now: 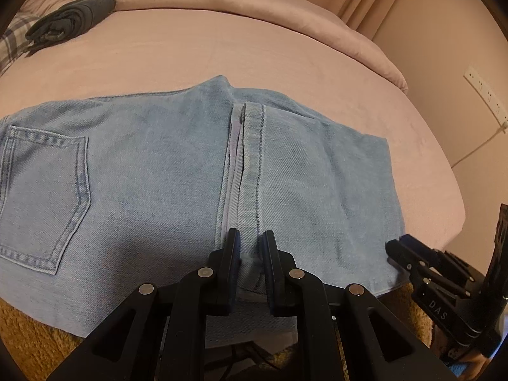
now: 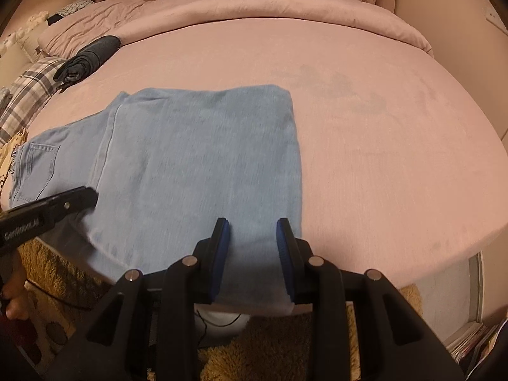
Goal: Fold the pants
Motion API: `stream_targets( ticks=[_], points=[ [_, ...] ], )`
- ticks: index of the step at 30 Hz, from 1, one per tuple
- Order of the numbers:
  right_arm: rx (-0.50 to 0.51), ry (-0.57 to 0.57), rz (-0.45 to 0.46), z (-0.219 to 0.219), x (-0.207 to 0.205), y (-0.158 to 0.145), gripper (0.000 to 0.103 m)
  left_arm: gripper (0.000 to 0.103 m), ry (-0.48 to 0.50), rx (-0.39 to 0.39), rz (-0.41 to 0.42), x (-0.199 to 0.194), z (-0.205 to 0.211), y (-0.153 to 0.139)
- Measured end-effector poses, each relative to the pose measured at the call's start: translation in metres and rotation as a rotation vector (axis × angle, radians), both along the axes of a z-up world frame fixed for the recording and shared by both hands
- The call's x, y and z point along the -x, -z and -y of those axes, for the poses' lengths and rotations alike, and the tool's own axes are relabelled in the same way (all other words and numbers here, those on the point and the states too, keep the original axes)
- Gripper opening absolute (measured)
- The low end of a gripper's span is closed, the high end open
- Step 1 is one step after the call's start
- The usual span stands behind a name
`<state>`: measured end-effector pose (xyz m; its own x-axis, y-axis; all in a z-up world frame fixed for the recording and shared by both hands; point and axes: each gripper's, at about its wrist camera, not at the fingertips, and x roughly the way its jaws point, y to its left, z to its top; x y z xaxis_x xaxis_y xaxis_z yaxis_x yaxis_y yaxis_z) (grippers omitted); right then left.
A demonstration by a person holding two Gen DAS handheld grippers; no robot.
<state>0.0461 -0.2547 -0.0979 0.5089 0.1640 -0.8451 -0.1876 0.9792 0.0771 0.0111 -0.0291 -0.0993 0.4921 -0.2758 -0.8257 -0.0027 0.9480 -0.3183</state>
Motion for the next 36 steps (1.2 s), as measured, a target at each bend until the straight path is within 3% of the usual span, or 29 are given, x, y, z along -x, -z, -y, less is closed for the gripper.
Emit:
stream_targets(
  ticks=[13,36],
  points=[
    [-0.029,0.001,-0.01,-0.0009,-0.0013,0.0057,0.033,0.012,0.007,0.029,-0.003,-0.0007,-0.0042,0.0008],
    [-0.023,-0.002,-0.006,-0.0002,-0.001,0.0065,0.033,0.012,0.009,0.007,0.004,-0.0004,-0.003,0.0009]
  ],
)
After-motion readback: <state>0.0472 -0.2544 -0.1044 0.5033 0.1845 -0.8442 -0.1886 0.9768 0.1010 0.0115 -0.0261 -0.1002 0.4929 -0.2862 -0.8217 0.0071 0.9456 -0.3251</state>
